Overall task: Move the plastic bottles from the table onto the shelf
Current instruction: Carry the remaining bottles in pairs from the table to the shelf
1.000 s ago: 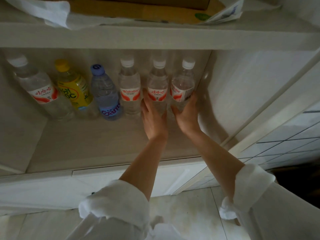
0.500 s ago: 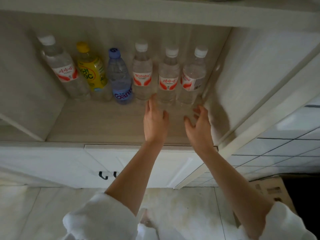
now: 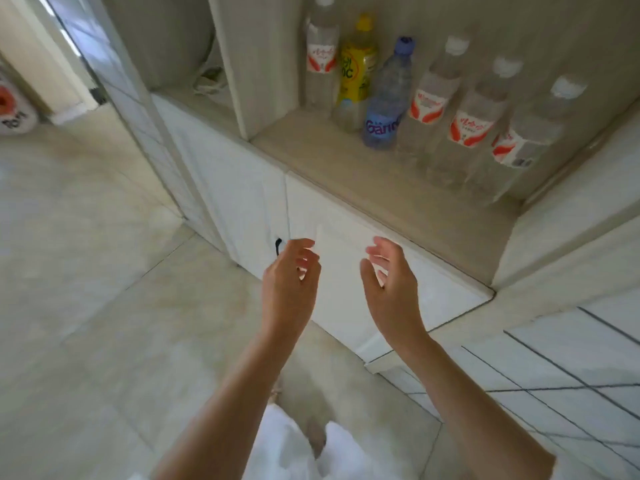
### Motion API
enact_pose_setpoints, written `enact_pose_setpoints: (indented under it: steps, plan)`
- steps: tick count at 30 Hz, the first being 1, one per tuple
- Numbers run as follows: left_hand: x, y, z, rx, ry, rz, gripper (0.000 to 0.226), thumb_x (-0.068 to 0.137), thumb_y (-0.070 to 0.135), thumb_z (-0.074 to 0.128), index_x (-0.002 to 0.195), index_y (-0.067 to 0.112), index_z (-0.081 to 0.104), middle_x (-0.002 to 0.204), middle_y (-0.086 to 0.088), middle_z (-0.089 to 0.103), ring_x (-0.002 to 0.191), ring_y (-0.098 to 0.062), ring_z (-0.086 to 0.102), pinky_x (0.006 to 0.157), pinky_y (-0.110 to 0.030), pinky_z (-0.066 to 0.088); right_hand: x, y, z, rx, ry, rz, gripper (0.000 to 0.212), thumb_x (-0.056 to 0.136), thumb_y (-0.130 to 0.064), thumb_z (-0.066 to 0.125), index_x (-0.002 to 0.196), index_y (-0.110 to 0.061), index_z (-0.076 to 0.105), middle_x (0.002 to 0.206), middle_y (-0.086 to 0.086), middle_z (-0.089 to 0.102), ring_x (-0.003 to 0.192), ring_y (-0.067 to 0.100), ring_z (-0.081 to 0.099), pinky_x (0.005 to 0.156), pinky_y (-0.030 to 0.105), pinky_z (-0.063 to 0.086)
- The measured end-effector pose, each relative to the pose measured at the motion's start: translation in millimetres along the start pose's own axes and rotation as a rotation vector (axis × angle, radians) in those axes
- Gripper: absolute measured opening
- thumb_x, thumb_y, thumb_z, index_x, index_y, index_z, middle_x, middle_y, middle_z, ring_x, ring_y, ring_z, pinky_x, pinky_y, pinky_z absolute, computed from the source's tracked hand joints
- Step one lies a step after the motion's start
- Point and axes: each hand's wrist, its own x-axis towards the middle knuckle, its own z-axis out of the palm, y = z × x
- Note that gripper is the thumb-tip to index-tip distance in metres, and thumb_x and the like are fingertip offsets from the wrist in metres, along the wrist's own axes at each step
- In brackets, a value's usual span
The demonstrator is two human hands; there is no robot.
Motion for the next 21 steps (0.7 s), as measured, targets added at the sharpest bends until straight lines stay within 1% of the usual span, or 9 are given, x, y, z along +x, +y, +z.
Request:
enact_pose_setpoints:
  steps: [2,4,5,6,9,14,15,17,21]
  plan:
    - [-26.4,-13.6,-34.7,0.039,0.076,-0.046,0.020,0.090,0.011,0.059,0.104,0.024,0.064,0.082,0.012,0.071,0.074,-0.002,0.066,0.067,-0.023,0.055,-16.3,-9.2,20.8,0.039,-0.121,-0.024,0.035,0.097,-0.024,0.050,0.131,-0.015,0.047,0.119,-0.003,0.060,0.111,0.009,0.056,0.097,0.022,0.043]
    - [-57.9,-28.0,-72.4,0.083,0.164,-0.099,0.021,0.090,0.010,0.060,0.103,0.027,0.063,0.079,0.015,0.070,0.072,0.000,0.065,0.065,-0.015,0.052,-35.8,-22.1,46.5,0.060,-0.256,-0.061,0.033,0.097,-0.023,0.051,0.129,-0.016,0.047,0.116,-0.004,0.061,0.111,0.008,0.057,0.091,0.011,0.041]
    - [-72.7,-34.1,-88.3,0.105,0.204,-0.123,0.022,0.089,0.010,0.061,0.103,0.027,0.064,0.079,0.014,0.070,0.071,-0.001,0.066,0.064,-0.013,0.051,-45.7,-27.4,58.0,0.068,-0.309,-0.076,0.033,0.097,-0.022,0.051,0.129,-0.016,0.048,0.116,-0.003,0.062,0.110,0.008,0.057,0.088,0.008,0.041]
    - [-87.0,-40.5,-103.3,0.132,0.244,-0.147,0.022,0.089,0.009,0.061,0.103,0.026,0.064,0.079,0.013,0.071,0.070,-0.001,0.066,0.064,-0.013,0.051,-55.9,-33.7,69.7,0.077,-0.357,-0.095,0.033,0.096,-0.020,0.051,0.129,-0.015,0.048,0.115,-0.002,0.062,0.110,0.009,0.057,0.088,0.008,0.042]
    - [-135.7,-59.3,-151.6,0.216,0.383,-0.253,0.019,0.089,0.010,0.062,0.103,0.022,0.066,0.079,0.009,0.072,0.069,-0.004,0.067,0.064,-0.020,0.054,-93.9,-55.8,108.3,0.082,-0.525,-0.160,0.033,0.095,-0.016,0.052,0.128,-0.013,0.049,0.114,0.000,0.062,0.109,0.011,0.058,0.096,0.023,0.045]
    - [-227.8,-88.2,-223.7,0.263,0.632,-0.435,0.017,0.088,0.008,0.064,0.100,0.019,0.067,0.076,0.007,0.071,0.067,-0.004,0.067,0.063,-0.026,0.056,-170.4,-91.9,166.6,0.067,-0.780,-0.287,0.031,0.094,-0.014,0.053,0.125,-0.012,0.051,0.108,0.002,0.063,0.104,0.014,0.060,0.096,0.028,0.047]
    - [-257.6,-96.5,-244.2,0.280,0.701,-0.482,0.016,0.088,0.008,0.064,0.099,0.019,0.067,0.075,0.007,0.071,0.066,-0.003,0.067,0.062,-0.026,0.056,-197.6,-102.9,185.5,0.062,-0.844,-0.332,0.030,0.094,-0.013,0.054,0.124,-0.011,0.051,0.106,0.002,0.063,0.103,0.015,0.061,0.095,0.029,0.049]
    - [-285.3,-102.9,-258.8,0.295,0.743,-0.525,0.015,0.089,0.009,0.064,0.098,0.020,0.066,0.074,0.010,0.070,0.064,0.000,0.066,0.062,-0.022,0.055,-217.9,-111.6,200.0,0.063,-0.880,-0.372,0.030,0.093,-0.012,0.054,0.123,-0.010,0.052,0.105,0.002,0.064,0.100,0.016,0.062,0.094,0.031,0.050]
    - [-389.6,-122.0,-317.9,0.328,0.898,-0.692,0.013,0.090,0.011,0.062,0.097,0.021,0.066,0.073,0.010,0.070,0.067,0.001,0.065,0.062,-0.020,0.054,-313.6,-140.3,252.1,0.037,-1.056,-0.456,0.030,0.094,-0.013,0.053,0.123,-0.010,0.052,0.103,0.000,0.063,0.099,0.016,0.062,0.093,0.039,0.051]
